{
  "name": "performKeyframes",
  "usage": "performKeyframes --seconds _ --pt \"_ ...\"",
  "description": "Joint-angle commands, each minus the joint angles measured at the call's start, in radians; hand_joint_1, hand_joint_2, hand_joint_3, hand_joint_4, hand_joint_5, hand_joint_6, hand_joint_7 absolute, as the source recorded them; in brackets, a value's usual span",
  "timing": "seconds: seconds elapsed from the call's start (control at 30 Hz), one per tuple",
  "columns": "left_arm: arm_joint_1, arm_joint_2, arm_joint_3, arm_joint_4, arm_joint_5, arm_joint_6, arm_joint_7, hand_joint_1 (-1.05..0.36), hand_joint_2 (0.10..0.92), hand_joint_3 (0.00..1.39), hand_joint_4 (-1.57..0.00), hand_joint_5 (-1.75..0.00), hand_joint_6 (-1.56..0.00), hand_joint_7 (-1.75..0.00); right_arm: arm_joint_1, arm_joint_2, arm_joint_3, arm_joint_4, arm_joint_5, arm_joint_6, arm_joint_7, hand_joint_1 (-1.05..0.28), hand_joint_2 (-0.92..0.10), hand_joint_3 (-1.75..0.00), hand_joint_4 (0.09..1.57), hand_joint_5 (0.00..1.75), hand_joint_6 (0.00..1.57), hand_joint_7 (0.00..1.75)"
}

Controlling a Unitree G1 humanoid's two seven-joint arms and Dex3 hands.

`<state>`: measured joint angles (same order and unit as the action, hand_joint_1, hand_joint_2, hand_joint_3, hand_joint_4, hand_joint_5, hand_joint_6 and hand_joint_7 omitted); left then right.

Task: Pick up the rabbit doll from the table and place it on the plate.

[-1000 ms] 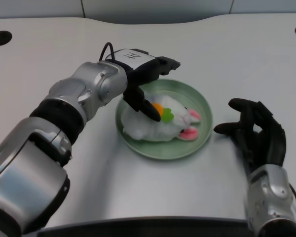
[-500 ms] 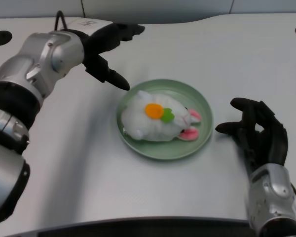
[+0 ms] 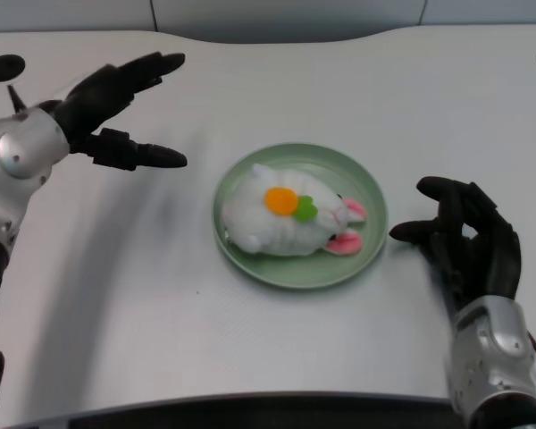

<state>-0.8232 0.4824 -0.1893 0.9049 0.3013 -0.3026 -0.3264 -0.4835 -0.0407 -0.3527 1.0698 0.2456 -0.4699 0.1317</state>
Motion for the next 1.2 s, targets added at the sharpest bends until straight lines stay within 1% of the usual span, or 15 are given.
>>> performKeyframes --seconds 0.03,0.1,0.17,0.27,0.33,0.37,0.43,0.5,0.6,0.63,0.73,0.87,1.0,1.1,1.2 --pt "0.044 -0.033 0.067 -0.015 -0.094 0.018 -0.025 -0.90 0.921 0.15 -0.12 -0.07 -0.09 -0.04 -0.005 -0.001 0.002 0.015 -0.003 0.001 -0.018 -0.43 -0.92 -0.41 0.81 1.33 0.72 1.02" --pt "0.069 -0.045 0.099 -0.026 -0.136 0.023 -0.033 -0.91 0.921 0.20 -0.16 -0.10 -0.10 -0.04 -0.002 0.002 0.003 0.009 -0.004 0.002 -0.022 -0.44 -0.92 -0.39 0.80 1.32 0.71 1.02" --pt "0.095 -0.050 0.119 -0.042 -0.161 0.033 -0.034 -0.92 0.921 0.24 -0.18 -0.13 -0.11 -0.04 0.000 0.005 0.000 0.007 0.005 0.001 -0.012 -0.42 -0.92 -0.41 0.80 1.32 0.71 1.03" --pt "0.131 -0.065 0.160 -0.065 -0.221 0.058 -0.055 -0.91 0.921 0.26 -0.20 -0.16 -0.14 -0.05 0.003 0.008 0.004 -0.003 0.001 0.003 -0.020 -0.42 -0.92 -0.43 0.81 1.33 0.71 1.04" --pt "0.169 -0.088 0.199 -0.104 -0.276 0.107 -0.058 -0.87 0.921 0.28 -0.15 -0.38 -0.19 -0.04 0.009 0.011 0.008 -0.019 -0.001 0.011 -0.024 -0.42 -0.92 -0.43 0.80 1.33 0.71 1.04" --pt "0.186 -0.100 0.215 -0.128 -0.300 0.136 -0.058 -0.81 0.921 0.31 -0.15 -0.44 -0.21 -0.04 0.012 0.011 0.011 -0.026 -0.003 0.014 -0.024 -0.42 -0.92 -0.45 0.79 1.33 0.70 1.05" --pt "0.233 -0.135 0.258 -0.186 -0.367 0.198 -0.062 -0.72 0.921 0.37 -0.16 -0.49 -0.22 -0.03 0.013 0.009 0.010 -0.023 0.000 0.012 -0.015 -0.42 -0.92 -0.46 0.78 1.35 0.69 1.05" --pt "0.279 -0.158 0.288 -0.237 -0.415 0.225 -0.067 -0.63 0.921 0.45 -0.15 -0.51 -0.22 -0.03 0.013 0.010 0.012 -0.022 -0.002 0.010 -0.020 -0.42 -0.92 -0.45 0.77 1.35 0.70 1.05" --pt "0.345 -0.180 0.318 -0.307 -0.464 0.269 -0.062 -0.61 0.921 0.50 -0.15 -0.57 -0.26 -0.03 0.012 0.010 0.007 -0.016 0.008 -0.001 -0.002 -0.42 -0.92 -0.45 0.78 1.35 0.71 1.04" --pt "0.368 -0.187 0.327 -0.332 -0.474 0.284 -0.057 -0.60 0.921 0.51 -0.13 -0.62 -0.27 -0.03 0.011 0.010 0.005 -0.014 0.010 -0.003 0.000 -0.42 -0.92 -0.45 0.79 1.36 0.71 1.04" --pt "0.431 -0.201 0.349 -0.396 -0.494 0.321 -0.035 -0.59 0.921 0.54 -0.14 -0.67 -0.29 -0.03 0.007 0.008 0.009 -0.008 -0.001 -0.003 -0.019 -0.41 -0.92 -0.45 0.81 1.36 0.72 1.04" --pt "0.500 -0.236 0.393 -0.494 -0.561 0.432 -0.008 -0.56 0.921 0.55 -0.19 -0.71 -0.33 -0.05 0.009 0.009 0.012 -0.014 -0.005 0.003 -0.027 -0.42 -0.92 -0.45 0.80 1.36 0.72 1.04" --pt "0.568 -0.254 0.415 -0.593 -0.606 0.524 0.015 -0.59 0.921 0.52 -0.17 -0.84 -0.37 -0.04 0.013 0.013 0.014 -0.028 -0.003 0.009 -0.030 -0.41 -0.92 -0.46 0.79 1.37 0.72 1.06" --pt "0.639 -0.291 0.454 -0.681 -0.669 0.584 0.042 -0.56 0.921 0.57 -0.17 -0.93 -0.41 -0.05 0.019 0.013 0.018 -0.034 -0.007 -0.001 -0.029 -0.42 -0.92 -0.46 0.79 1.38 0.71 1.06" --pt "0.684 -0.317 0.478 -0.742 -0.705 0.629 0.074 -0.54 0.921 0.61 -0.17 -0.99 -0.43 -0.05 0.024 0.015 0.020 -0.042 -0.003 -0.001 -0.023 -0.42 -0.92 -0.46 0.80 1.37 0.72 1.06"
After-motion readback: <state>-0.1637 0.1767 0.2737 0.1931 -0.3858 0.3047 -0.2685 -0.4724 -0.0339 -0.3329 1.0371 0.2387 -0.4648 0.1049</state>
